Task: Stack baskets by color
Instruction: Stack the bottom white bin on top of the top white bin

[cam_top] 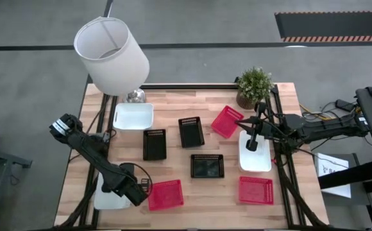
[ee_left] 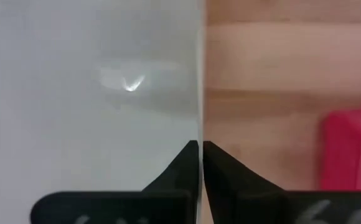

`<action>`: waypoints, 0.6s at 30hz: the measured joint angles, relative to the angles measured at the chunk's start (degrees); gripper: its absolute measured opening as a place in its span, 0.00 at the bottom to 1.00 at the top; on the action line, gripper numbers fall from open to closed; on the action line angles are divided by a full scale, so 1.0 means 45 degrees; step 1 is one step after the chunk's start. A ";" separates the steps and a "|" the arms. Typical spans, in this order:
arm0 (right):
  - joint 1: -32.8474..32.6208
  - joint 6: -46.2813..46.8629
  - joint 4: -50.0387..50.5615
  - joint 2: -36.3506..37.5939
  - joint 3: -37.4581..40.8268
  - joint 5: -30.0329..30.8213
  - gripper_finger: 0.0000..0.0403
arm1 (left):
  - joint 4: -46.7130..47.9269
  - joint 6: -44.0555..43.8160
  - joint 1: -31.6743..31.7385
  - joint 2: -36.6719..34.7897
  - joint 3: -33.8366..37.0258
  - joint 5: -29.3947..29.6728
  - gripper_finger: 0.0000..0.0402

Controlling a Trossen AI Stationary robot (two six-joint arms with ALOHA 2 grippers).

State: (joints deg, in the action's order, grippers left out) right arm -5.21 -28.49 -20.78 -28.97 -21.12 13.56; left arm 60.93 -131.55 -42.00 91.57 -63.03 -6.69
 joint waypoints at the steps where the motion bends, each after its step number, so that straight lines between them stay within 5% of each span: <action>1: 0.0000 0.0000 0.0000 0.0000 0.0000 0.0004 0.02 | 0.0541 0.0058 0.0000 -0.0004 -0.0311 -0.0199 0.00; 11: 0.0000 -0.0005 0.0054 0.0000 0.0000 0.0001 0.02 | 0.5031 0.2608 0.0073 -0.0039 -0.3766 -0.0429 0.00; 18: 0.0000 -0.0026 0.0104 0.0000 0.0000 0.0003 0.02 | 0.4798 0.7135 0.0331 0.0013 -0.5408 0.1900 0.00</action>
State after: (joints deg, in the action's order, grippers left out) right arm -5.21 -28.61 -20.31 -28.97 -21.12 13.58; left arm 82.52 -99.44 -40.51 91.63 -87.37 1.86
